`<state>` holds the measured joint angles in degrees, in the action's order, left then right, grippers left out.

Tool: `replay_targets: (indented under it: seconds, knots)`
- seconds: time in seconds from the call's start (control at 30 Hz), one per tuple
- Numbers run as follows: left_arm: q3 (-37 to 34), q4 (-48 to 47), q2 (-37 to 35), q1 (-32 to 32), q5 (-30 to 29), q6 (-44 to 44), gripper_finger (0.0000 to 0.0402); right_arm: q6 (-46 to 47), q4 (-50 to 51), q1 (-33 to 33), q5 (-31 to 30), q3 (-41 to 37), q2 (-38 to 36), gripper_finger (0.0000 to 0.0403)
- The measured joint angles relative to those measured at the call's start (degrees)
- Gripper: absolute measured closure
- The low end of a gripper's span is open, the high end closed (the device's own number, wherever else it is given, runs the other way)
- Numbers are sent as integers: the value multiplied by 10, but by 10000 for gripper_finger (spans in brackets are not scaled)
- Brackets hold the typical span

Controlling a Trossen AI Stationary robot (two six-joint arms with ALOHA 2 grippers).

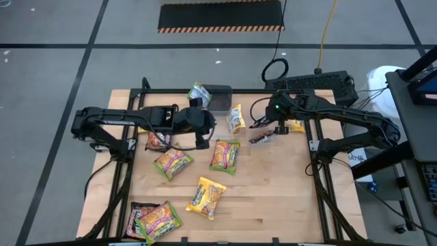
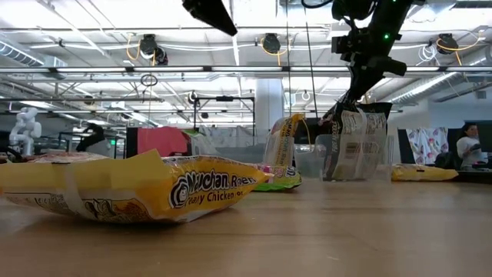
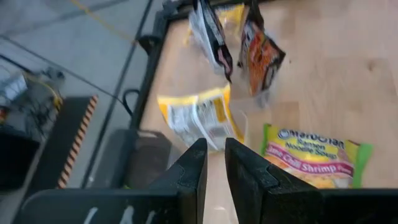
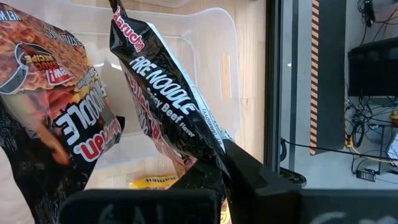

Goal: Sort Maruchan noodles
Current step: Put the black noodle pack into the right transparent bin

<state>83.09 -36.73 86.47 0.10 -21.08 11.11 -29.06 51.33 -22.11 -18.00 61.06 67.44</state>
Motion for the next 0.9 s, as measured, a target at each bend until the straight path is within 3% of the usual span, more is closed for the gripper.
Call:
replay_targets:
  seconds: [0.3,0.53,0.9]
  knots:
    - [-1,3,0,0,0,4,395,-1,0,0,0,0,0,403]
    - [-1,14,6,0,0,19,355,-1,0,0,0,0,0,403]
    - [-1,199,82,43,2,83,319,-1,-1,0,0,0,0,403]
